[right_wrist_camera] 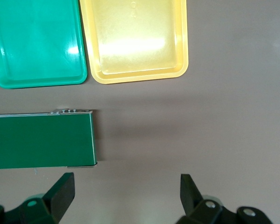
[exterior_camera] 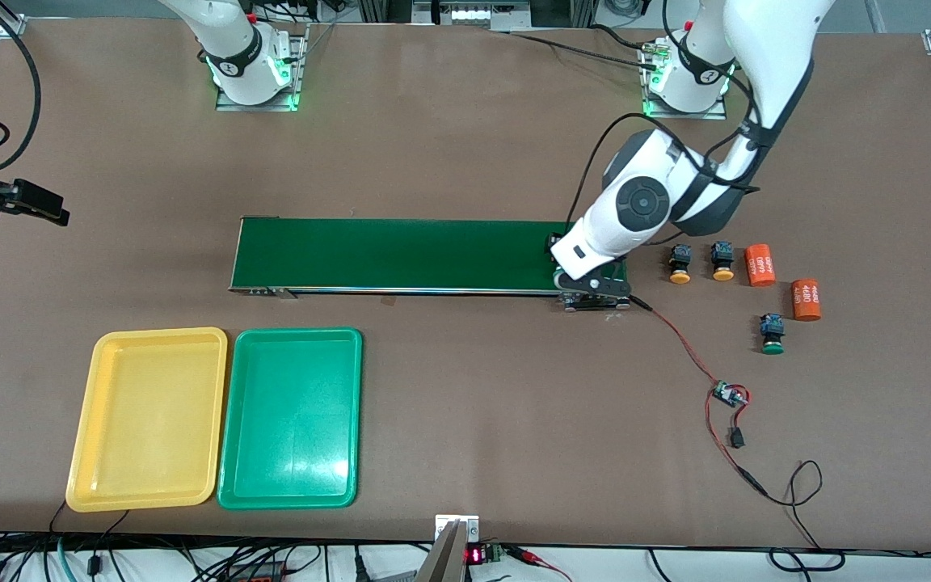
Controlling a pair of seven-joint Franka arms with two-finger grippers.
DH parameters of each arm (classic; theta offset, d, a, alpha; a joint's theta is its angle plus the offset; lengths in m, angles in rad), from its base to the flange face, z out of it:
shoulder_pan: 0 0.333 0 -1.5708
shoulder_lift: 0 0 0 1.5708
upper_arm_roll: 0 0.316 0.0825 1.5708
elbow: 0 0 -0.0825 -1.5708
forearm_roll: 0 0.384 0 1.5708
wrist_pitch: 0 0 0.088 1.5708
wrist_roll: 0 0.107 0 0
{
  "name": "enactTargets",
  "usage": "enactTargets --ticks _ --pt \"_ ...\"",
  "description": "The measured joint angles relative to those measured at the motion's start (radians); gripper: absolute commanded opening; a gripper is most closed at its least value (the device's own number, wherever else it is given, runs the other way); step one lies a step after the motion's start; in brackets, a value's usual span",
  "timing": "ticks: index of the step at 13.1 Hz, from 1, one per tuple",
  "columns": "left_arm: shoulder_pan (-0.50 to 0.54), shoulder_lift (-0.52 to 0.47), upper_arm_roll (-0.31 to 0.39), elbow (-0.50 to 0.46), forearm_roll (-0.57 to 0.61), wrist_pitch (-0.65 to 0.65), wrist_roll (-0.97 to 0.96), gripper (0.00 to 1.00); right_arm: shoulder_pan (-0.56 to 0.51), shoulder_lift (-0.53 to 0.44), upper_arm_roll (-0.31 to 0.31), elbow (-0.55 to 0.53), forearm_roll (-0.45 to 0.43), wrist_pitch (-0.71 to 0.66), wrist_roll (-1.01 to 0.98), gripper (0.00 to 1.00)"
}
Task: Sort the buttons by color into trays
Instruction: 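Return the left gripper and grasp the second green-capped button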
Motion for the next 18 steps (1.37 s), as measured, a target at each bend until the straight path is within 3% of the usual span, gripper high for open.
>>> enactTargets --ticks 3,5,8,10,13,18 --pt "0.111 -0.017 0.023 0.155 0.013 -0.302 -0.005 1.0 -0.014 0.0 -0.003 0.0 0.0 0.0 0.0 1.0" --pt "0.217 -0.008 0.041 0.2 0.076 -0.368 0.012 1.0 -0.011 0.0 -0.003 0.0 0.0 0.0 0.0 1.0" --pt "0.34 0.059 0.048 0.208 0.224 -0.351 0.092 1.0 -0.011 0.0 -0.002 0.0 0.0 0.0 0.0 1.0" --pt "0.397 0.124 0.049 0.212 0.308 -0.269 0.17 1.0 -0.013 0.0 -0.003 0.0 0.0 0.0 0.0 1.0" --pt "0.471 0.204 0.051 0.215 0.343 -0.144 0.294 1.0 -0.014 0.0 -0.003 0.0 0.0 0.0 0.0 1.0" --pt "0.531 0.264 0.051 0.215 0.466 -0.058 0.352 1.0 -0.025 0.0 -0.004 -0.001 0.0 -0.005 0.0 1.0"
